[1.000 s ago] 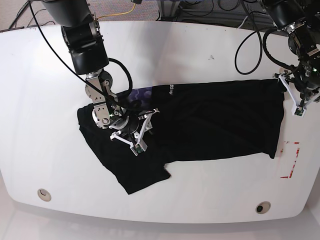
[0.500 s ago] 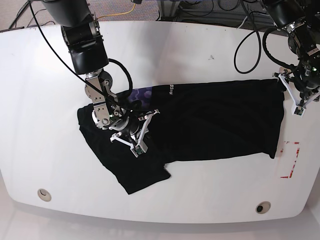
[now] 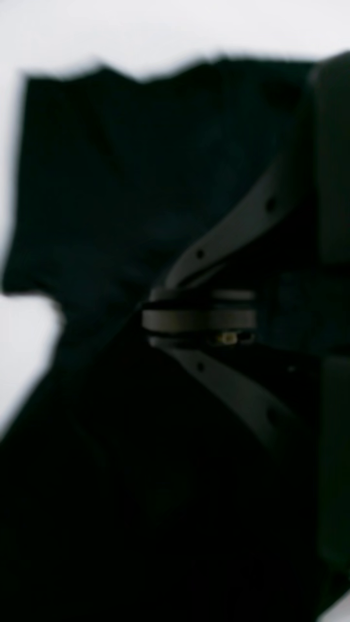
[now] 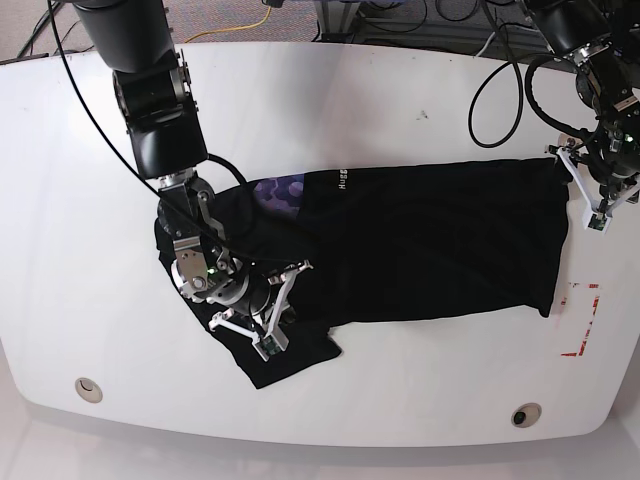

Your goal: Layout the t-shirt on the table in an organized manner, then fold the t-shirt properly

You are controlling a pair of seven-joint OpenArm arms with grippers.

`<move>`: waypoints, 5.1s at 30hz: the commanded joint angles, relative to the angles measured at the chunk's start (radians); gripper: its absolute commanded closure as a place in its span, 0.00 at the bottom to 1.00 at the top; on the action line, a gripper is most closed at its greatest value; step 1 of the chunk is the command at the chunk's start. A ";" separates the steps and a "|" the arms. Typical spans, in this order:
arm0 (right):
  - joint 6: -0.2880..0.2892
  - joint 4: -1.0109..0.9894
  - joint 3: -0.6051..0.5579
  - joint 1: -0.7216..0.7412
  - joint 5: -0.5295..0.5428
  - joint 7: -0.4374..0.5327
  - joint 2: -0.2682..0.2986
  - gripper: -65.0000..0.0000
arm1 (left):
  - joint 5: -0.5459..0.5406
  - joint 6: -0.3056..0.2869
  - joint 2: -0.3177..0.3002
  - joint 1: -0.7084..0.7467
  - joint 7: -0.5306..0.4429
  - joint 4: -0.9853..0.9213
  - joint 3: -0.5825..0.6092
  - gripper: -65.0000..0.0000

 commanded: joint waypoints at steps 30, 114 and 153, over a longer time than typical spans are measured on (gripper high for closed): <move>-0.084 0.304 0.208 -0.028 0.067 -0.076 0.099 0.00 | -0.002 -0.001 -0.018 0.001 -0.013 0.019 -0.004 0.34; -0.043 0.121 0.635 -0.312 0.494 -0.262 0.180 0.85 | -0.002 -0.001 -0.020 0.001 -0.013 0.020 0.045 0.34; -0.049 0.350 0.725 -0.538 0.497 -0.287 0.182 0.82 | -0.006 -0.001 -0.049 -0.002 -0.013 0.016 0.048 0.34</move>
